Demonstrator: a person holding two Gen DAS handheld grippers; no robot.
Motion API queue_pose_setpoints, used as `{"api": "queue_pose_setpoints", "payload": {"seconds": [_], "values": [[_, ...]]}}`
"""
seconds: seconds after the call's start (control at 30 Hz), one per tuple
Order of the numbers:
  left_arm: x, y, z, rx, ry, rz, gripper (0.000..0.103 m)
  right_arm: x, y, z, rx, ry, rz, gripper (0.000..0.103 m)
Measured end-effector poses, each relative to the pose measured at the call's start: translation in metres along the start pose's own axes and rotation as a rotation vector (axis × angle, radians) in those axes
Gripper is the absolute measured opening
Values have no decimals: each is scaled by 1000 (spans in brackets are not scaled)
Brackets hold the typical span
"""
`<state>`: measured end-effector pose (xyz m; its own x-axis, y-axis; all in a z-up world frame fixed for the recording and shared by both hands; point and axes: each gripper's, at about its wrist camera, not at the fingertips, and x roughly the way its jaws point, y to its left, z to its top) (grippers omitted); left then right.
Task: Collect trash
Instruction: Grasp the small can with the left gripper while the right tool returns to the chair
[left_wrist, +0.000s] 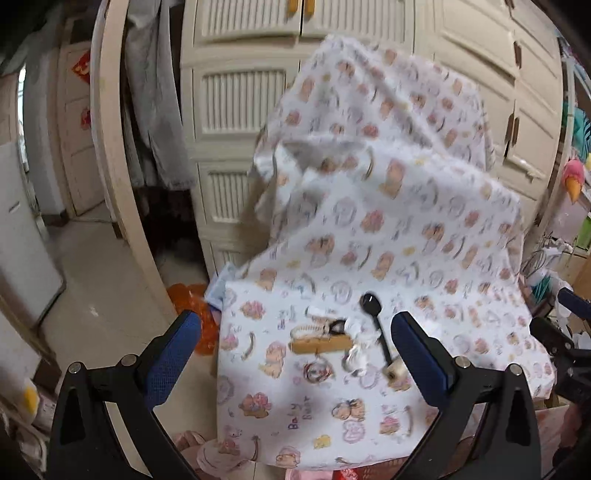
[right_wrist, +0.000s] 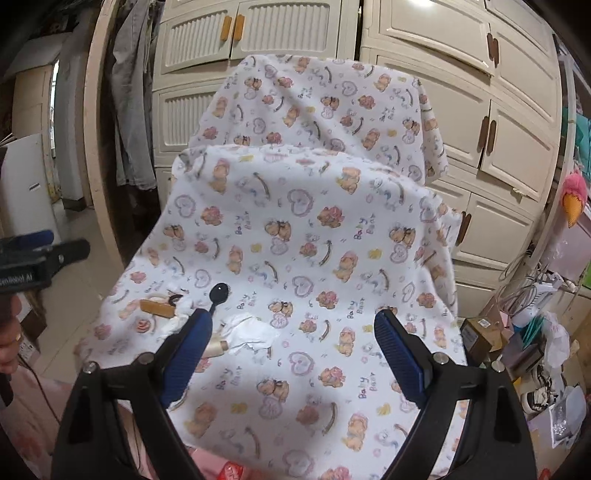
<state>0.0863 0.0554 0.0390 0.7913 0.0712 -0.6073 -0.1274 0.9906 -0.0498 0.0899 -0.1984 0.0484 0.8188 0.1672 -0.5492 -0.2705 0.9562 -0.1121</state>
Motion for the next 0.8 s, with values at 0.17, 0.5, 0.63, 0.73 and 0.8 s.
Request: {"api": "queue_pose_setpoints", "payload": {"seconds": [0.17,0.5,0.63,0.73,0.8], "values": [[29,4,-9,-1,48,32,102,29,0,-23,31,43,46,88],[91,8,-27,-80,246,-25,79,48,-18,-31,98,75,55,88],[97,9,-34,-93,290,-82,69,53,-24,-34,111,87,38,88],[97,3,-39,-57,293,-83,57,53,-28,-33,132,90,51,88],[98,-4,-45,-34,306,-51,44,51,-29,-33,132,81,50,88]]}}
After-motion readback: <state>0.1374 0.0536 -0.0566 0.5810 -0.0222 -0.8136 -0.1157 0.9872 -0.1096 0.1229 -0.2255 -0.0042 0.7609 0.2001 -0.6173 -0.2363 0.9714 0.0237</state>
